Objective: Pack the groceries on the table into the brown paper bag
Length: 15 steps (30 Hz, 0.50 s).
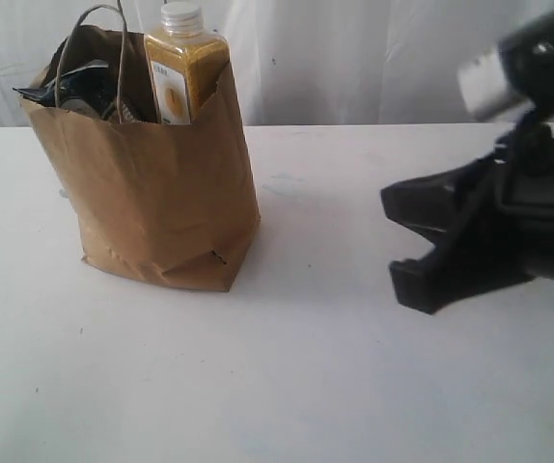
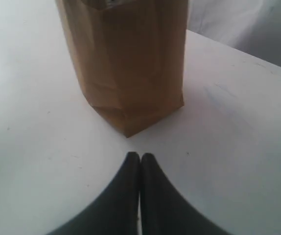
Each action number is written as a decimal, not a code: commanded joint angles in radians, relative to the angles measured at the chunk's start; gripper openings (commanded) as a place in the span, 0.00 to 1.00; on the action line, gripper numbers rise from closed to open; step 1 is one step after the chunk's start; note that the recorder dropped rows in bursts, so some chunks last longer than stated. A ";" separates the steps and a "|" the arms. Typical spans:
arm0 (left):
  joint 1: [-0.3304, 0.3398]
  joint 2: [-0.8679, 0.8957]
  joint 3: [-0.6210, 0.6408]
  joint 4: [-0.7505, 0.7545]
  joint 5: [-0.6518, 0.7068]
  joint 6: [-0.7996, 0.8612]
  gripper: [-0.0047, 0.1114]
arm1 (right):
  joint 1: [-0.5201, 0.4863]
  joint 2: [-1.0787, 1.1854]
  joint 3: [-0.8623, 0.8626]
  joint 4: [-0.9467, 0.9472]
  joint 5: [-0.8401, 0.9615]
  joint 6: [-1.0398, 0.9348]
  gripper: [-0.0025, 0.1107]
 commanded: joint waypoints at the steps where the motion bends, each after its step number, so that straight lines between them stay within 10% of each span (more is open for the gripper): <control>1: 0.004 -0.005 0.003 -0.001 -0.004 0.001 0.04 | -0.086 -0.137 0.139 -0.013 -0.033 0.003 0.02; 15: 0.004 -0.005 0.003 -0.001 -0.004 0.001 0.04 | -0.323 -0.593 0.484 -0.016 -0.037 0.003 0.02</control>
